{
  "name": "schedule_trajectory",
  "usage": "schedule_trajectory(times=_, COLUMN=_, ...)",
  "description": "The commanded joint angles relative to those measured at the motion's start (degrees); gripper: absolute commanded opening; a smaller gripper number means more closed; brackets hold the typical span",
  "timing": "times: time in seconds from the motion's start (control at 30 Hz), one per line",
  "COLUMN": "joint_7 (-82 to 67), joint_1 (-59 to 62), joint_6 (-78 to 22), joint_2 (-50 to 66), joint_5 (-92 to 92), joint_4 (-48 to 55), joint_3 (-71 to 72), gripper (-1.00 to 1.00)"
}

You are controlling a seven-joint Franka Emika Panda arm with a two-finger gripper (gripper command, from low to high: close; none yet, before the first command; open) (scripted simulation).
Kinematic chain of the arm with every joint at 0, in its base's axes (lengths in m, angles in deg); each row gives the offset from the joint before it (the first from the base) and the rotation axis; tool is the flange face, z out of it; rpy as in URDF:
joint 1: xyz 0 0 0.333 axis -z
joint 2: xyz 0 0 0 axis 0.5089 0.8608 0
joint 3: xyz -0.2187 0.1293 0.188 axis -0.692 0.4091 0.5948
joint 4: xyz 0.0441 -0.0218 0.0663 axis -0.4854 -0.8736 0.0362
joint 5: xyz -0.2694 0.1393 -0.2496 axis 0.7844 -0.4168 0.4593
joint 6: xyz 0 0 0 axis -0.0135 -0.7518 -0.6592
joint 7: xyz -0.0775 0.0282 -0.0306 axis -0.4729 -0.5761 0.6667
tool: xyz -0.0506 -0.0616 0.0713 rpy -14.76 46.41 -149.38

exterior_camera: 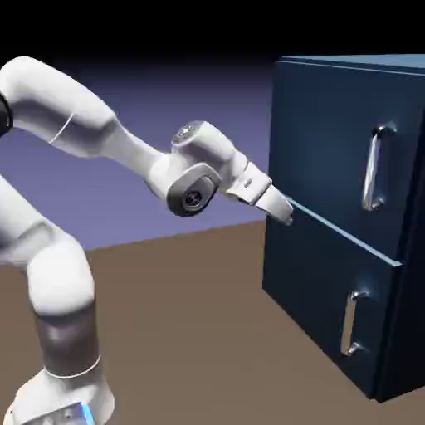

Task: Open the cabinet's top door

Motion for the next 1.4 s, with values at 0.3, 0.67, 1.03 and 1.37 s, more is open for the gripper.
schedule_trajectory(times=0.3, joint_7=13.9, joint_1=-10.4, joint_6=-1.4, joint_2=-7.2, joint_5=24.9, joint_4=5.1, joint_3=-12.3, gripper=1.0)
schedule_trajectory(times=0.67, joint_7=29.2, joint_1=-21.9, joint_6=-2.8, joint_2=-15.2, joint_5=52.3, joint_4=10.7, joint_3=-25.9, gripper=1.0)
schedule_trajectory(times=1.03, joint_7=44.5, joint_1=-33.4, joint_6=-4.3, joint_2=-23.2, joint_5=79.8, joint_4=16.3, joint_3=-39.5, gripper=1.0)
schedule_trajectory(times=1.37, joint_7=58.4, joint_1=-43.9, joint_6=-5.7, joint_2=-30.4, joint_5=104.7, joint_4=21.4, joint_3=-51.8, gripper=1.0)
